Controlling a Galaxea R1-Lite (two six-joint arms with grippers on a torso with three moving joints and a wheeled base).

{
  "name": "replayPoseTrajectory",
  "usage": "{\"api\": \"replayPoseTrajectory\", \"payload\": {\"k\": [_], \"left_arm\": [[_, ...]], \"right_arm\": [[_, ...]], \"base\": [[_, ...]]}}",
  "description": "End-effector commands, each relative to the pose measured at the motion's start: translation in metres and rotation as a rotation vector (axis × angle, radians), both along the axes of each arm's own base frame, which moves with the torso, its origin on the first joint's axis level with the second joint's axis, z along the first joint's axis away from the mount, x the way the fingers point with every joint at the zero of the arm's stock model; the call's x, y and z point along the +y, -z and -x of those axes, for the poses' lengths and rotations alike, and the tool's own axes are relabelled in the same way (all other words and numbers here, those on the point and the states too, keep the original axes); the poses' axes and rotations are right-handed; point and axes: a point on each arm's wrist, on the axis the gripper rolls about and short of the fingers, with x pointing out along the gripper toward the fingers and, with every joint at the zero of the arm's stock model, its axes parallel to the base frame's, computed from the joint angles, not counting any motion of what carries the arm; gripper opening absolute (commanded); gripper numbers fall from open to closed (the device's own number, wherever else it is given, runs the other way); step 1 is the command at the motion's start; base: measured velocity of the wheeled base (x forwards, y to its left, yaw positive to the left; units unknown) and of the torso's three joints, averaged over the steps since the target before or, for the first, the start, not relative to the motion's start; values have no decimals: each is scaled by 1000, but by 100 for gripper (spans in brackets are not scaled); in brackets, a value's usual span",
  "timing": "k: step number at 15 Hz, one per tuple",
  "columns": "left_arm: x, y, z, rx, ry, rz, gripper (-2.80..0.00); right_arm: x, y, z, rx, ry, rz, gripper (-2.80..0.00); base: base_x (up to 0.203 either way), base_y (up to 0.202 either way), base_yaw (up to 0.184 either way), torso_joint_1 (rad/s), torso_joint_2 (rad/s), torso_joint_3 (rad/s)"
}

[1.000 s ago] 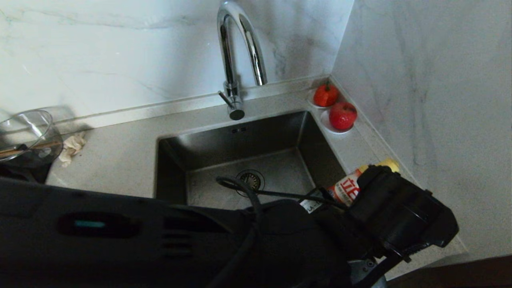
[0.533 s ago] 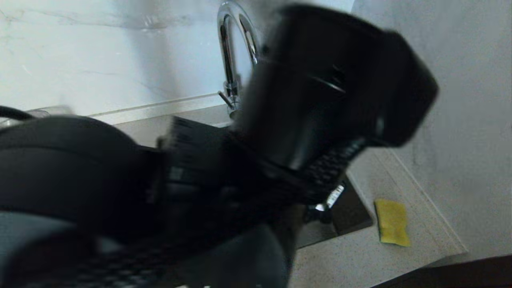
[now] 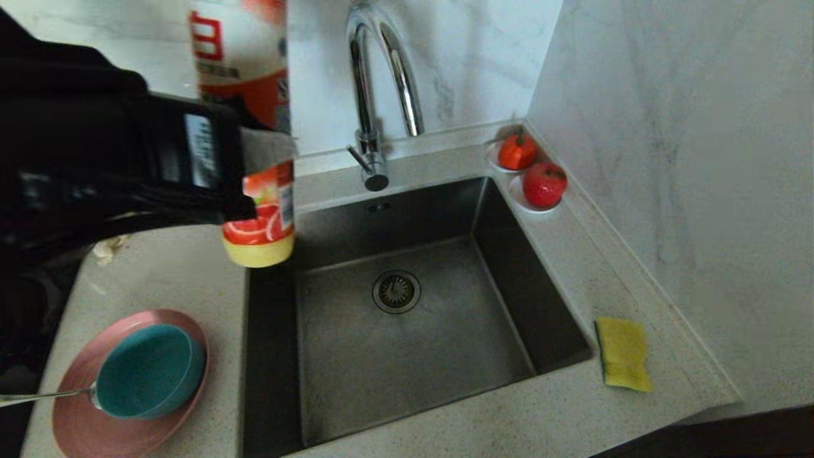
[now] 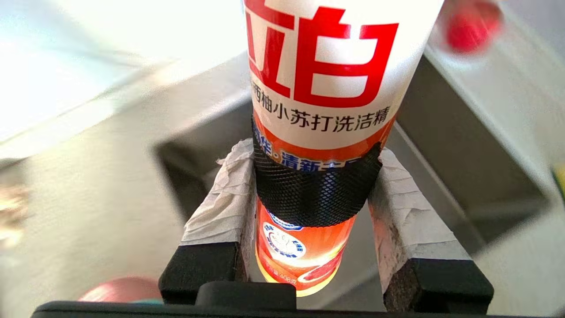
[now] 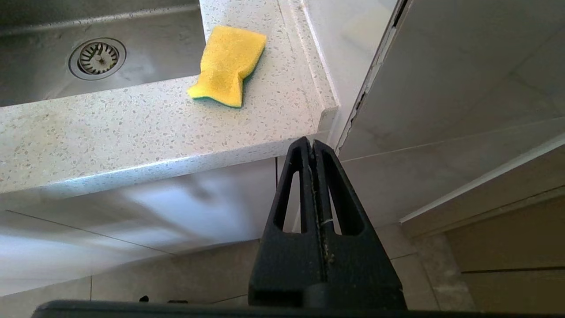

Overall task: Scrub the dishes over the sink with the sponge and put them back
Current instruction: Place the dish soap on the table

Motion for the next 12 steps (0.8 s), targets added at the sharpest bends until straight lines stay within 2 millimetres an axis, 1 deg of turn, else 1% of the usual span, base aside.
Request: {"api": "replayPoseTrajectory", "payload": {"k": [1,2,4,6,8,10,12], "left_arm": [[41,-17,12,-61,-93,79,-280],[52,-19,13,-75,-135,94,-280],[69,-14,14,-81,-216,95,-280],[84,-4,12,-71,-316,76,-280],[97,9,6,-64,-430,64,-280],[107,17,-8,-101,-550,96,-280],[113,39,-38,-94,-663,87,-280]], "right_arm": [[0,0,0,0,0,0,-280],[0,0,0,0,0,0,-280],[0,0,0,0,0,0,-280],[0,0,0,0,0,0,-280],[0,0,0,0,0,0,-280],[0,0,0,0,0,0,-280],[0,0,0,0,0,0,-280]], "base": [[0,0,0,0,0,0],[0,0,0,0,0,0],[0,0,0,0,0,0],[0,0,0,0,0,0],[0,0,0,0,0,0],[0,0,0,0,0,0],[0,0,0,0,0,0]]}}
